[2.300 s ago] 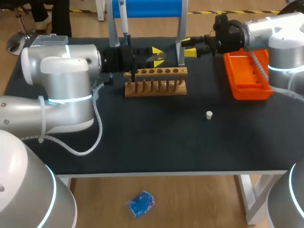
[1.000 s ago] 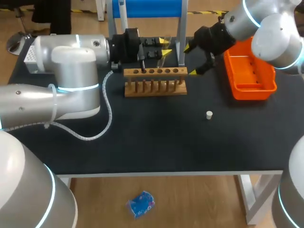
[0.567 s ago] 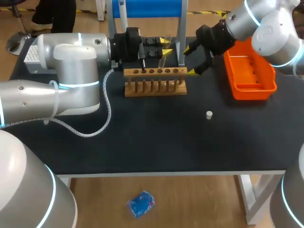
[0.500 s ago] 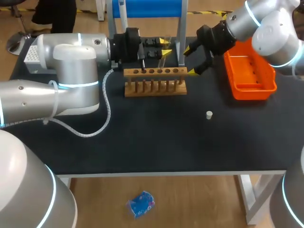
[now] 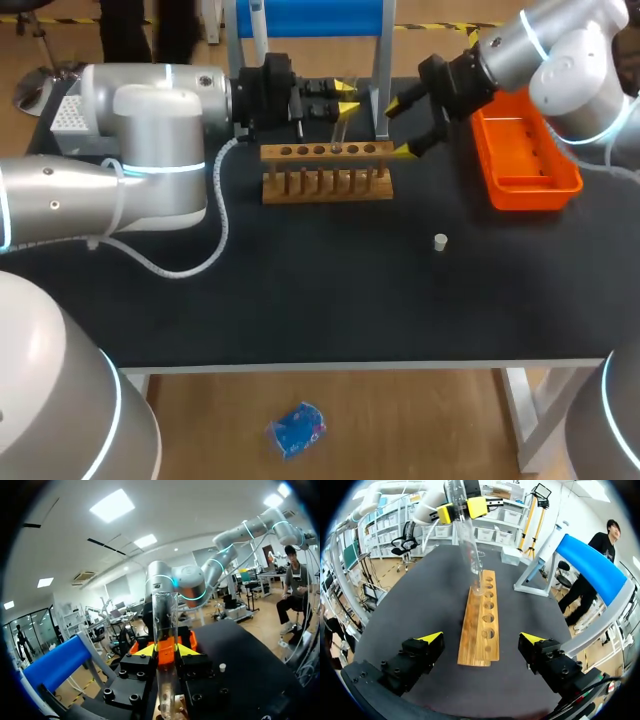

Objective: Invert the test tube, pick up the pipette, mount the tip to pipette, aspirate from beaker and dispense into the tube, eject the tip, return the pipette, and cap with the stopper.

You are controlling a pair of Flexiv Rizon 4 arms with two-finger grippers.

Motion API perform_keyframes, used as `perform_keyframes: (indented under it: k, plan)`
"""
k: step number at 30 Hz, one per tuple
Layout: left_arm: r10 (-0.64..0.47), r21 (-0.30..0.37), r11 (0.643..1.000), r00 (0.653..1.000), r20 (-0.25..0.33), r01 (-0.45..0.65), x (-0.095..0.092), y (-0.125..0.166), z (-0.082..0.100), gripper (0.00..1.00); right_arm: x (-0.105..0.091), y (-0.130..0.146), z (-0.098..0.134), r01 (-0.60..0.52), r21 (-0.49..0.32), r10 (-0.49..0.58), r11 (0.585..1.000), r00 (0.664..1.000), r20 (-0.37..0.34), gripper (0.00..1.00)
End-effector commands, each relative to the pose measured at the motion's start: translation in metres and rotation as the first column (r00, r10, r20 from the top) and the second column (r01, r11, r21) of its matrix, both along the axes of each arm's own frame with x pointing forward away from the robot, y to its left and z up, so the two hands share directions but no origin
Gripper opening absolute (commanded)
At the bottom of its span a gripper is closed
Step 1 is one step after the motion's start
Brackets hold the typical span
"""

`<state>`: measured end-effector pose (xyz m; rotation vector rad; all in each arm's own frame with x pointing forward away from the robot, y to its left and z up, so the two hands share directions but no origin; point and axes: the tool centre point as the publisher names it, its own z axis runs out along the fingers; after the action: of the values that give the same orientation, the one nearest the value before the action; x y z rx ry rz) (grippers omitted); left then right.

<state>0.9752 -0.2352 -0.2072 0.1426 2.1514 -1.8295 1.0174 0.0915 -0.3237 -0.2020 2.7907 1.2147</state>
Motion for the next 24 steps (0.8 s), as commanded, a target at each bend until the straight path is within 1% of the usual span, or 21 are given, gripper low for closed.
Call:
perform_keyframes:
  k: [1, 5, 6, 9, 24]
  plan:
    - [-0.023, 0.009, 1.0, 1.0, -0.015, 0.023, 0.009, -0.002, 0.0, 0.0, 0.001, -0.001, -0.001, -0.003, 0.002, 0.003, 1.0, 1.0, -0.002, 1.0]
    - [-0.019, 0.001, 1.0, 0.999, -0.028, 0.019, 0.011, -0.001, -0.004, 0.0, 0.001, -0.001, -0.001, -0.003, 0.002, 0.003, 1.0, 1.0, -0.002, 1.0]
    - [-0.018, -0.008, 1.0, 0.999, -0.04, 0.018, 0.012, 0.0, -0.005, 0.0, 0.001, -0.001, -0.001, -0.003, 0.002, 0.003, 1.0, 1.0, -0.002, 1.0]
    - [-0.019, -0.022, 1.0, 0.999, -0.049, 0.018, 0.014, 0.001, -0.006, 0.0, 0.001, -0.001, -0.001, -0.003, 0.002, 0.003, 1.0, 1.0, -0.002, 1.0]
    - [-0.013, -0.006, 1.0, 0.998, -0.061, 0.013, 0.026, 0.006, -0.014, 0.0, 0.001, -0.001, -0.001, -0.003, 0.002, 0.003, 1.0, 1.0, -0.002, 1.0]
